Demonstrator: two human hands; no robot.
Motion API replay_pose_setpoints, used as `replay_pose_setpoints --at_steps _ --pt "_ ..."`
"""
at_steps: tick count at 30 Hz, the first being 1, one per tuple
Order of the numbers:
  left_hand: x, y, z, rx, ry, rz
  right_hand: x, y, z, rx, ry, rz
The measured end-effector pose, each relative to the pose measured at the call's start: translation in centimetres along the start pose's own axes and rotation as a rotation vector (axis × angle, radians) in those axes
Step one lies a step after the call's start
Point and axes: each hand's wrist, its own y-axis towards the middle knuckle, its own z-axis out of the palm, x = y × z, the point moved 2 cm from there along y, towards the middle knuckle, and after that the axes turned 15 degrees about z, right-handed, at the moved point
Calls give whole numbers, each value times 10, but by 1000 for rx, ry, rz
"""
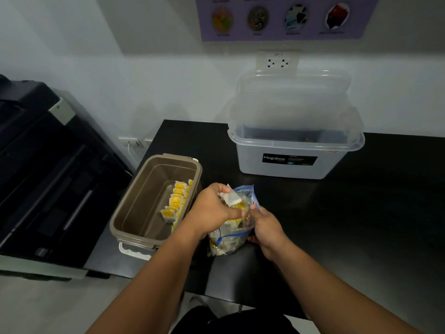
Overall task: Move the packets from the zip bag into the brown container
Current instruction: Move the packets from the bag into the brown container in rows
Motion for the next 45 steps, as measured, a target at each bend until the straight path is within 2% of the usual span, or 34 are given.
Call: replay_pose_setpoints --at_steps 2,5,9,12,16,20,23,27,30,34,38,41,45 --pt "-8 2 -9 -60 35 64 1 0 4 -9 25 4" --pt "-21 4 -24 -90 -55 119 2 -3 10 -24 80 18" --pt "-33 7 -52 -17 -203 133 3 -3 19 -58 116 34" --pt "-33 10 -74 24 -164 154 5 -2 28 -78 160 45" --pt "-25 12 -98 -43 -194 177 6 -2 37 -102 214 34" --pt "-19 10 -125 40 -148 204 6 -4 43 -128 265 25" --pt "-12 9 -144 70 10 227 4 -2 47 -160 292 9" --pt "-2 15 -168 126 397 337 3 2 57 -199 328 -12" --pt "4 18 -179 175 539 350 2 4 62 -222 343 -28" --pt "10 24 -183 380 782 333 -2 3 64 -248 354 -34" --pt "20 28 -175 639 915 281 -9 1 63 -261 362 -50" --pt "28 32 -163 729 1005 288 -11 0 64 -262 367 -65" --pt "42 38 -148 772 1131 242 -12 -1 66 -253 394 -77"
